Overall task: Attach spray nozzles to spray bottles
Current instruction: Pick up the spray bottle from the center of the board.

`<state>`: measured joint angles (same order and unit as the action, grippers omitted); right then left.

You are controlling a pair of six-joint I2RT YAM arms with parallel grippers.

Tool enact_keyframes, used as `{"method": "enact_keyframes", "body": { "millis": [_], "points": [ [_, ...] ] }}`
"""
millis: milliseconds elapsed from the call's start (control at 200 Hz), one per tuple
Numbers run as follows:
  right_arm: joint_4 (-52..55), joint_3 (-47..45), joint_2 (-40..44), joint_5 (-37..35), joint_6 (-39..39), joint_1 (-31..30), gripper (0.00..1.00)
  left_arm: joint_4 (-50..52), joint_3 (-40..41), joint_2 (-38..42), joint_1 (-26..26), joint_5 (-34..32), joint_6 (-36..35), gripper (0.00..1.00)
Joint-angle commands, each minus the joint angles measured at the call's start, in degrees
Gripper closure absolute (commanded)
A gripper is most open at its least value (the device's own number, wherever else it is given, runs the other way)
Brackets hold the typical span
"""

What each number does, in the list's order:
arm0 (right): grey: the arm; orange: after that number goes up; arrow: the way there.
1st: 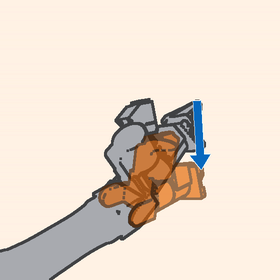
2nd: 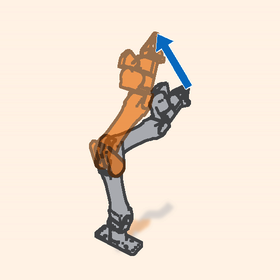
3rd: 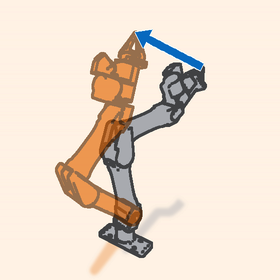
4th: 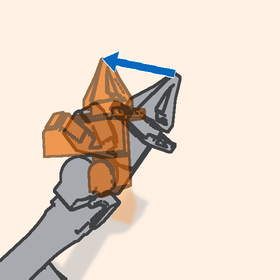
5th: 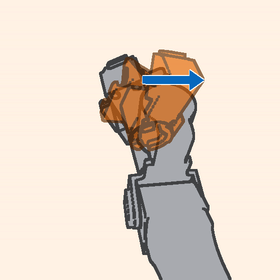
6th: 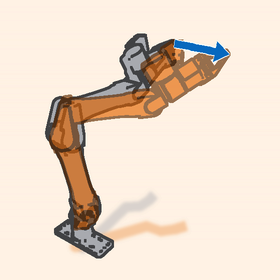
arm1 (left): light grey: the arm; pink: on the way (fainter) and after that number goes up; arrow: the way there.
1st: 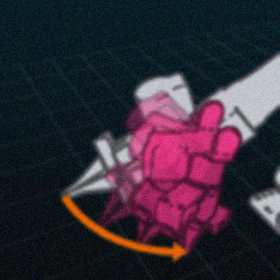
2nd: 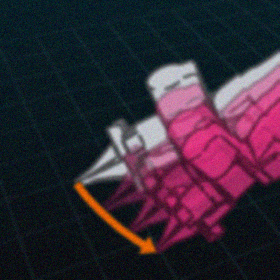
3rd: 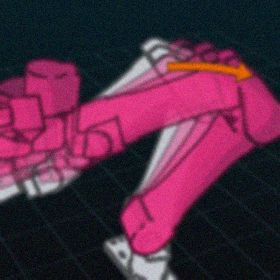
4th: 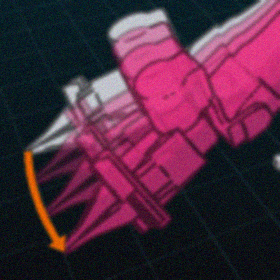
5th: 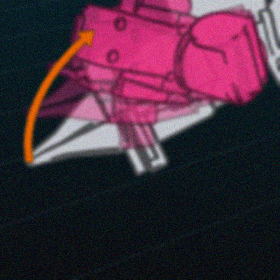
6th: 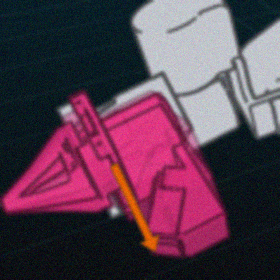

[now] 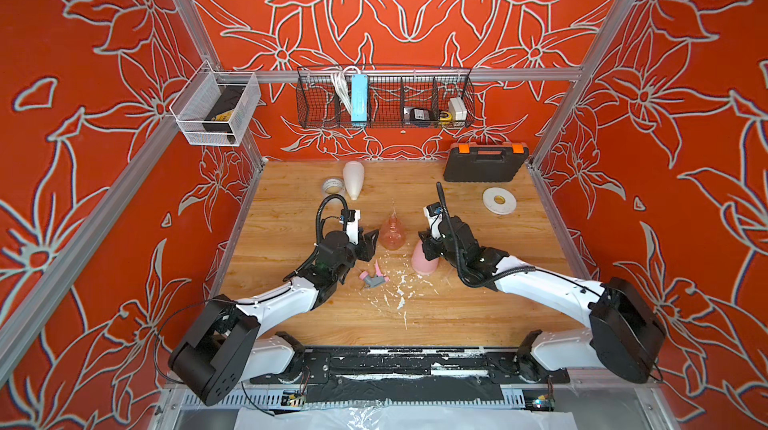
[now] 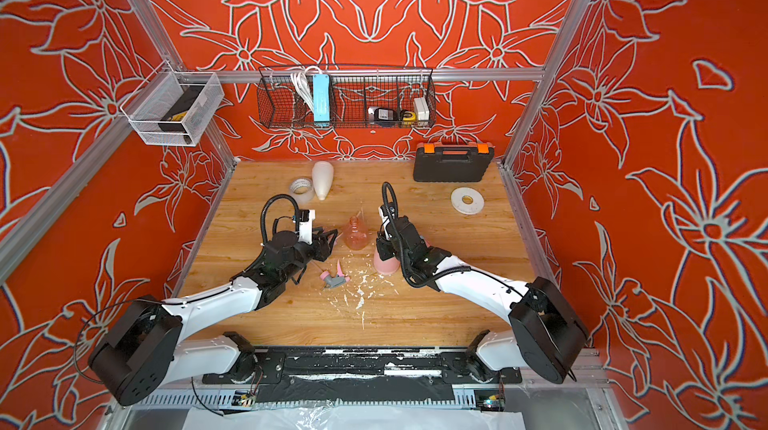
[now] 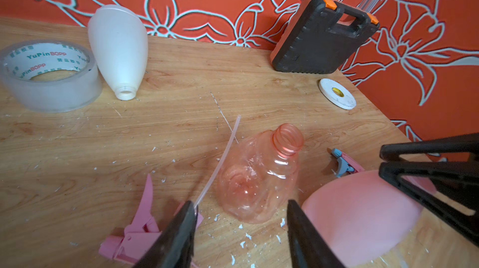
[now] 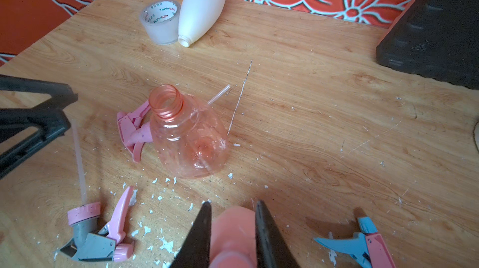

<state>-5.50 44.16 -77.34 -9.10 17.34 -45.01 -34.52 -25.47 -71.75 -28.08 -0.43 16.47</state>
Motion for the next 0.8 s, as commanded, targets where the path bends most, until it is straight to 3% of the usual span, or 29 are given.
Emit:
{"method": "enact_keyframes", "body": {
  "millis": [0, 130, 320, 415, 515, 796],
  "points": [
    [3.9, 1.7, 3.2, -2.3, -0.8, -0.3, 0.98, -4.0, -1.0, -0.7, 0.3, 7.3, -1.4, 0.46],
    [12.2, 6.8, 6.9, -2.4, -4.8, 1.5, 1.0, -7.3, -4.1, -3.0, -0.5, 18.8, -3.8, 0.45],
    [23.8, 13.9, 12.8, 7.7, -7.8, 11.3, 1.0, -12.0, -6.8, -7.0, -9.8, 22.9, -15.9, 0.42],
    [28.3, 16.9, 15.4, 12.9, -8.8, 15.8, 1.0, -13.3, -8.7, -11.3, -11.3, 27.5, -20.3, 0.36],
    [30.8, 18.9, 17.4, 17.5, -9.7, 16.7, 1.0, -10.9, -13.4, -16.2, -11.3, 31.8, -22.5, 0.27],
    [29.7, 18.7, 20.3, 28.1, -9.0, 16.6, 1.0, -14.6, -17.5, -22.8, -11.1, 35.3, -23.0, 0.19]
  ]
}}
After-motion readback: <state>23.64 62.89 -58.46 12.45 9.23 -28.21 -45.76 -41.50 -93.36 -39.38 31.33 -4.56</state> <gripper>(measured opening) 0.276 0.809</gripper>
